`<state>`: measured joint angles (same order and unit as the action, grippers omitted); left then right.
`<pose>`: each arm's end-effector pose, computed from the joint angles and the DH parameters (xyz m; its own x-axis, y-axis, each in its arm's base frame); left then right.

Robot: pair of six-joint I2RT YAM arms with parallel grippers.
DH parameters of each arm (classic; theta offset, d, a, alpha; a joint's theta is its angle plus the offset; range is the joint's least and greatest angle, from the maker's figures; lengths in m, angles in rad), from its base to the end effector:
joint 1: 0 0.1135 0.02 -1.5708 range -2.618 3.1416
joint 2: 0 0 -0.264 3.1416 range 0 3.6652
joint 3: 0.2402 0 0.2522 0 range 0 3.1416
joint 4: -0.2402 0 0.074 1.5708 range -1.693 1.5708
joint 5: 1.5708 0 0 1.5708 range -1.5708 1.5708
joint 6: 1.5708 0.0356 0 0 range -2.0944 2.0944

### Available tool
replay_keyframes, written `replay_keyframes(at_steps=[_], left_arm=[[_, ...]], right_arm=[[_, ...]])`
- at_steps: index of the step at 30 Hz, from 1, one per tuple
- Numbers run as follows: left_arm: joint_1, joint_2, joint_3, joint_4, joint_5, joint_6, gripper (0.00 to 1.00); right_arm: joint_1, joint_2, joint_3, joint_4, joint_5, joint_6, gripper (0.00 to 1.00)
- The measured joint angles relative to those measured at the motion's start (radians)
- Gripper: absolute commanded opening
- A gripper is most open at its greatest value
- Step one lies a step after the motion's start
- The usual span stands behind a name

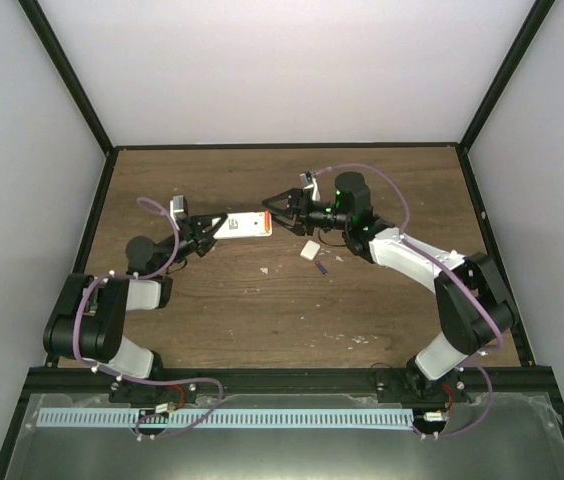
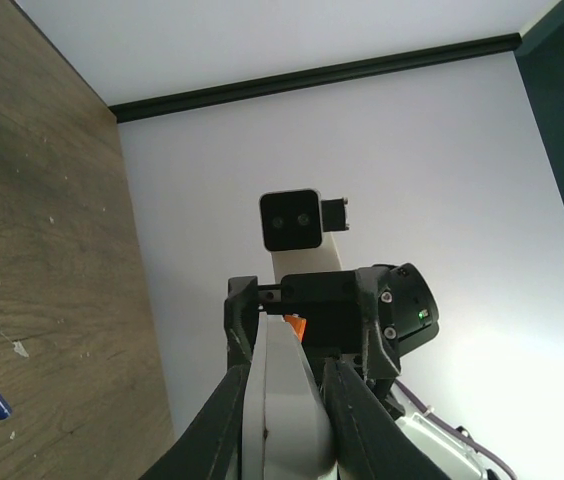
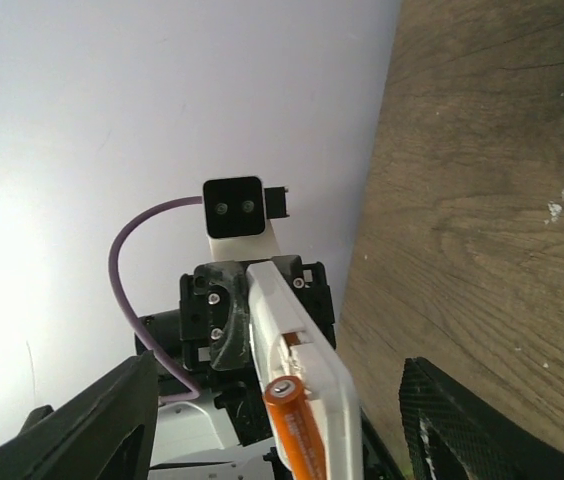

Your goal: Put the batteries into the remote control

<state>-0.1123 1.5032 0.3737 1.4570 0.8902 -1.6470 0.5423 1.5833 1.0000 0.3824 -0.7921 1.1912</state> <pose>0.2476 -0.0558 0.2120 -0.8238 -0.5385 -0.1772 0.2577 -0.0773 -0.9631 0.2934 0.2064 0.2729 -0.9549 0.1862 -0.2312 -0.1969 0.1852 0.9628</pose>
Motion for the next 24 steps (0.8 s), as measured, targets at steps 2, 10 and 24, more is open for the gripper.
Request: replay_keyframes(at_steps=[2,10,24], left_arm=[[0.000,0.002,0.000,0.000,-0.001,0.002,0.00],[0.000,0.015,0.000,0.008,-0.008,0.005,0.00],[0.000,0.016,0.000,0.029,-0.011,0.012,0.00]], right_arm=[[0.000,0.000,0.000,0.016,-0.005,0.007,0.61],[0.003,0.003,0.000,0.040,-0.020,0.026,0.57],[0.003,0.013,0.000,0.056,-0.027,0.057,0.44]])
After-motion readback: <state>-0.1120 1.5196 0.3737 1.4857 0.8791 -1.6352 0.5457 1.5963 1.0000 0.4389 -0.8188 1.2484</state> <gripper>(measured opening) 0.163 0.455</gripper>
